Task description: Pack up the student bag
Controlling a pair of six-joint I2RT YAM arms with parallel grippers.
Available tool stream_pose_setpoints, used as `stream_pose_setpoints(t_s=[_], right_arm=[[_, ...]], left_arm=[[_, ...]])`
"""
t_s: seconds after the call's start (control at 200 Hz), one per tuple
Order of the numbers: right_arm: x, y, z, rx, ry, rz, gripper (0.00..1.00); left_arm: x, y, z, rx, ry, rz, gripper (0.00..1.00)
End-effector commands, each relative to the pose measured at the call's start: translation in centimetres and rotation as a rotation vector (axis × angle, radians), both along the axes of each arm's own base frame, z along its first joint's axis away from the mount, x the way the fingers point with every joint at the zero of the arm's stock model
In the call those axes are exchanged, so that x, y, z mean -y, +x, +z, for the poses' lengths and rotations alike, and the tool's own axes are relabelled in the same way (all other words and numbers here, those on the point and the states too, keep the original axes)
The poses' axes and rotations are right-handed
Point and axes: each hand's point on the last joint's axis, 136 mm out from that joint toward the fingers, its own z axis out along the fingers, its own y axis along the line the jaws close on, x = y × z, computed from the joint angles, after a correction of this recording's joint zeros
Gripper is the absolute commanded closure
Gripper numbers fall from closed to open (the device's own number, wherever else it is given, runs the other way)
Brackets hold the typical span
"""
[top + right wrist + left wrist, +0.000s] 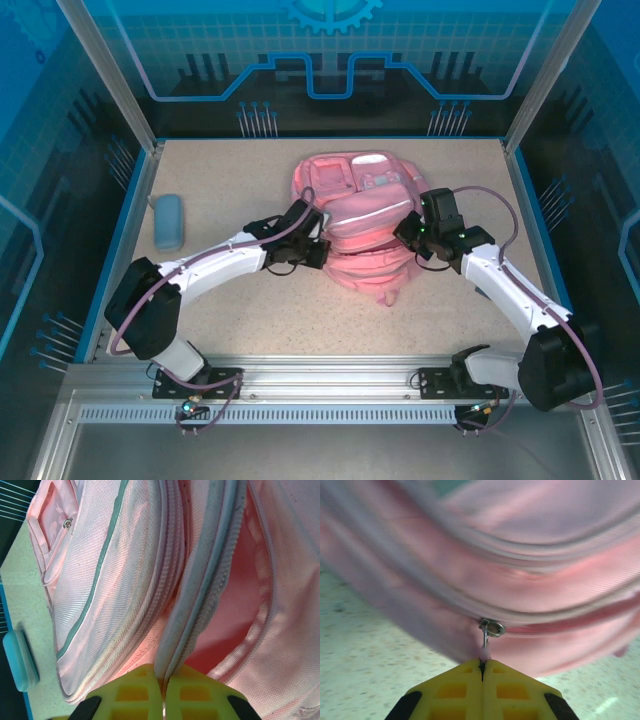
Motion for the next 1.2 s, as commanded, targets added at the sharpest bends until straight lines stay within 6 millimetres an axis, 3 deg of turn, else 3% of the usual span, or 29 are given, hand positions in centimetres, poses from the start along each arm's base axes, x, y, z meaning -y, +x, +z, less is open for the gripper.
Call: stream_pose_setpoints(t_s=[0.0,0.105,0.24,0.41,0.555,0.7,0.825,0.885,0.921,1.006,1.121,1.196], right_arm=[[0.7,1.3,0.9,0.043,-0.073,0.011,0.95],[0.2,1.6,0.4,0.032,-0.071,0.035,0.95],[-0.9,2.1,0.1,0.029,-0.054,0.086,0.95],[-3.4,2.8,-0.4,0.029,0.002,0.189,0.96],[-7.1,3.2,-0.8,0.026,0.064,0.323,0.95],[-11.9,3.2,-1.2,0.015,0.097,0.466,0.95],[-14.5,3.2,-0.8,0.026,0.094,0.544,0.89],[-14.2,3.3,-0.6,0.027,0.066,0.54,0.78],[-13.7,3.4,-0.3,0.033,0.032,0.537,0.65],[-11.5,3.3,0.2,0.032,-0.091,0.508,0.46],[-6.4,2.9,0.7,0.025,-0.274,0.421,0.29],[-2.0,2.5,0.7,0.008,-0.393,0.334,0.22]], left_arm=[[-3.8,1.3,-0.6,0.018,0.08,0.077,1.0],[-4.8,2.9,-0.9,0.026,0.077,0.107,1.0],[-4.7,5.4,-1.0,0.07,0.062,0.061,1.0],[-4.7,8.4,-0.5,0.104,0.041,0.059,1.0],[-6.8,8.7,-0.6,0.106,0.067,0.137,1.0],[-9.7,7.7,0.0,0.097,0.071,0.249,1.0],[-11.1,6.6,1.4,0.109,0.081,0.295,0.78],[-11.1,6.2,2.4,0.116,0.072,0.296,0.67],[-11.0,6.0,2.9,0.119,0.063,0.289,0.61],[-10.3,5.9,4.3,0.135,0.043,0.244,0.52],[-8.7,6.0,5.8,0.175,0.048,0.145,0.44],[-7.6,6.2,6.3,0.196,0.069,0.086,0.39]])
